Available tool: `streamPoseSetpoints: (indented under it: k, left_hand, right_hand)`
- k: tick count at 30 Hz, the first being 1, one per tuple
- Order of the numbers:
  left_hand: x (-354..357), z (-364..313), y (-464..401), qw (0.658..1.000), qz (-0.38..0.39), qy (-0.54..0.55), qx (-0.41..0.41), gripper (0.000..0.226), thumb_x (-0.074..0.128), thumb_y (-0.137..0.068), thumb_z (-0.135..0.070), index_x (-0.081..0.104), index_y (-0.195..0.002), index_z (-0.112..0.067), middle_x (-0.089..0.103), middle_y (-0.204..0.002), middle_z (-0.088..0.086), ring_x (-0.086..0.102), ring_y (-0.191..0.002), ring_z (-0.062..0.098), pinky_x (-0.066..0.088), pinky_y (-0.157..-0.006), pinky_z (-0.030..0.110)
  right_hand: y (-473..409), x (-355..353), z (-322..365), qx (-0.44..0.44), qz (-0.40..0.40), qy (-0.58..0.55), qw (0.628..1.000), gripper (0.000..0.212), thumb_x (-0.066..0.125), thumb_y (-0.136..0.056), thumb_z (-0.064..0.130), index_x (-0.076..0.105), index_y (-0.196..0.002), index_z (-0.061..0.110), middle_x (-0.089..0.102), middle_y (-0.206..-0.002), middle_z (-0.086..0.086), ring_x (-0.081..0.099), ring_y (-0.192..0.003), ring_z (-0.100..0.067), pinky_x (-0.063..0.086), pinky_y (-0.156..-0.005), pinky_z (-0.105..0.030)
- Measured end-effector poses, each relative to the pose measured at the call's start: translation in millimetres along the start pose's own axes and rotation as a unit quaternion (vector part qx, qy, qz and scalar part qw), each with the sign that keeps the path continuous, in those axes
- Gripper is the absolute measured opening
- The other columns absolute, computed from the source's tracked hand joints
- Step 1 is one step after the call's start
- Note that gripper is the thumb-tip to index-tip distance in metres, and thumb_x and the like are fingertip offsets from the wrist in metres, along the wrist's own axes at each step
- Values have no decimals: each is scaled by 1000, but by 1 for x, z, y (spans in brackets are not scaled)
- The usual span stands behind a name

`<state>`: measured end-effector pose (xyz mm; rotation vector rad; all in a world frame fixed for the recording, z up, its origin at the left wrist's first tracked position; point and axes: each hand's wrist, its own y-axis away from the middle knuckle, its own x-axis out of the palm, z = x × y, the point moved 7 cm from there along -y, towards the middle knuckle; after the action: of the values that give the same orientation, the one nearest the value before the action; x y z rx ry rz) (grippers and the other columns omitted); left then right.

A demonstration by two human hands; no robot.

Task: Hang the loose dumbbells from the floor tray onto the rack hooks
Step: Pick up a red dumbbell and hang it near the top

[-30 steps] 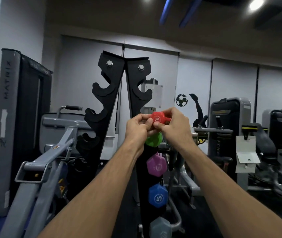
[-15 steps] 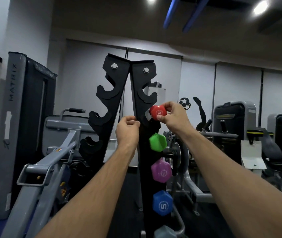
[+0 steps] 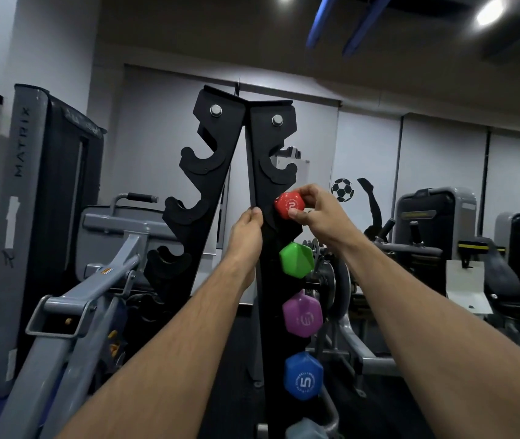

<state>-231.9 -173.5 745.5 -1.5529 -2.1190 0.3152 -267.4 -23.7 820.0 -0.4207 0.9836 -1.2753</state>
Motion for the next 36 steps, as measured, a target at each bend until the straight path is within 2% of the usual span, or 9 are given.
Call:
streamPoseSetpoints:
  k: [4,8,11,15,19,25,28,32,36]
  left_hand:
    - [2,-1,4,1000,8,-8,11,38,41,-109,-23,49,-146,-30,66,-128,-6,63,-107,7,50,-81,23]
    - [4,2,3,999,26,-13,16,42,41,-109,-20,48,-150,-26,67,-133,-1,65,-116,14,52,-103,34]
    - [6,4,3,999,35,-31,24,45,42,-107,-17,45,-151,-27,65,-136,-2,64,-119,13,51,-106,34]
    - [5,8,-2,998,35,-52,25,50,44,-105,-16,41,-154,-28,63,-139,-4,64,-119,10,52,-101,28]
    - [5,8,-2,997,46,-55,19,53,43,-105,-17,37,-156,-27,59,-144,-2,60,-124,13,50,-106,31]
    - [6,3,4,998,38,-51,18,49,43,-106,-14,42,-153,-29,65,-133,-4,64,-111,8,51,-87,22]
    - [6,3,3,997,48,-56,19,49,43,-106,-15,42,-153,-30,65,-134,-5,64,-112,8,52,-92,25]
    - [4,8,1,997,48,-66,14,54,46,-104,-18,37,-156,-29,64,-137,-4,65,-115,10,52,-89,23]
    - [5,6,0,997,40,-64,24,52,45,-104,-17,40,-154,-29,67,-133,-4,67,-111,10,54,-84,21]
  right_hand:
    - [-4,1,-1,-1,23,8,1000,37,75,-88,5,58,-117,20,68,-121,-11,68,-112,-25,57,-99,-41]
    - [-4,5,1,-1,45,34,998,35,70,-94,3,52,-120,19,65,-125,-14,66,-116,-29,54,-104,-46]
    - [-1,3,8,-18,57,84,995,37,73,-92,3,53,-123,10,67,-122,-14,67,-111,-29,56,-98,-37]
    - [10,6,13,-33,32,126,991,38,75,-91,5,52,-120,13,66,-118,-7,65,-101,-19,52,-84,-21]
    - [9,8,7,-17,61,87,994,39,74,-92,5,49,-120,16,65,-123,-13,65,-108,-24,55,-95,-35]
    - [3,5,1,48,66,40,996,38,63,-99,5,46,-132,13,63,-128,-16,63,-112,-27,52,-97,-35]
    - [-1,6,-1,65,81,43,994,37,63,-100,10,43,-129,21,64,-128,-19,65,-114,-30,54,-97,-38]
    - [-1,8,3,36,87,129,987,41,64,-100,17,40,-132,21,65,-122,-19,64,-103,-26,55,-96,-42]
    - [5,8,11,21,66,175,982,41,66,-100,20,42,-134,19,65,-119,-14,63,-97,-22,50,-83,-31]
